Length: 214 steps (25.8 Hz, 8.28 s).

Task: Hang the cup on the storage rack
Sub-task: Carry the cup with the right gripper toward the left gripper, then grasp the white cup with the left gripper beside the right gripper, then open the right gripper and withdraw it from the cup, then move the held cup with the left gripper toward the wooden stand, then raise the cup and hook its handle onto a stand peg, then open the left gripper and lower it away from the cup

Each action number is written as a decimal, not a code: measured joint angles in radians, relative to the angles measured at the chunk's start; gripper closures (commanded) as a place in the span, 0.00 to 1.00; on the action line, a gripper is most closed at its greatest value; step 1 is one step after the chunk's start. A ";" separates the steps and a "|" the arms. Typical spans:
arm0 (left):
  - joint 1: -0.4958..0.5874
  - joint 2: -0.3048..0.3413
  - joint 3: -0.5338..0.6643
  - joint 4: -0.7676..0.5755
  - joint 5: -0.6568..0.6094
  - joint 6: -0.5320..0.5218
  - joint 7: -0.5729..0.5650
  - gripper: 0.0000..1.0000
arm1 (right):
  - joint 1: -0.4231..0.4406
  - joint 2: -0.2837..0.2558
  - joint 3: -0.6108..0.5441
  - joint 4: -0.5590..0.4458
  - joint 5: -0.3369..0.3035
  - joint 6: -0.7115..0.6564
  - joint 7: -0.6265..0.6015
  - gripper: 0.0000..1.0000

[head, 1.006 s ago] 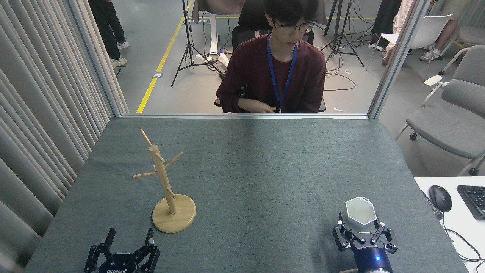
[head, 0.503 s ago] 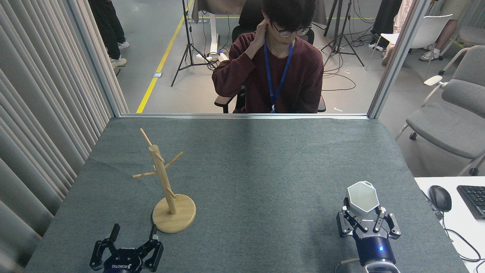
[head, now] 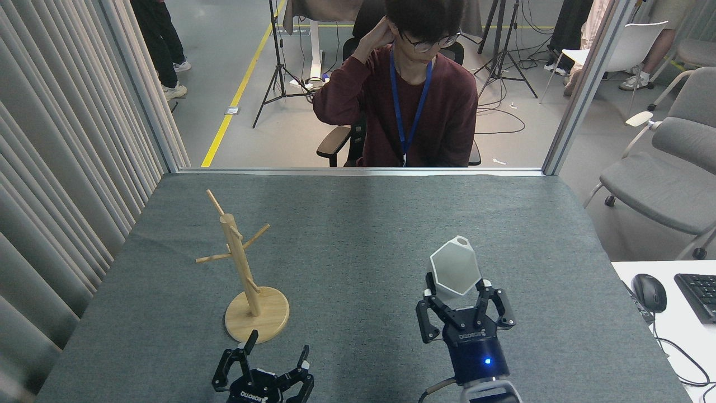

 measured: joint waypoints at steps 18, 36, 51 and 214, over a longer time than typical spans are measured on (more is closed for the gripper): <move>-0.077 -0.073 -0.119 0.055 -0.083 0.057 -0.005 0.00 | 0.049 0.115 0.245 -0.002 0.155 0.042 0.000 0.46; -0.090 -0.072 -0.119 0.047 -0.083 0.060 -0.005 0.00 | 0.053 0.127 0.345 0.068 0.154 0.061 -0.003 0.46; -0.093 -0.068 -0.120 0.049 -0.083 0.057 -0.006 0.00 | 0.058 0.124 0.368 0.063 0.122 0.059 0.025 0.45; -0.108 -0.078 0.239 0.111 -0.514 0.452 0.164 0.01 | 0.159 -0.172 -0.167 0.040 -0.244 0.006 0.027 0.01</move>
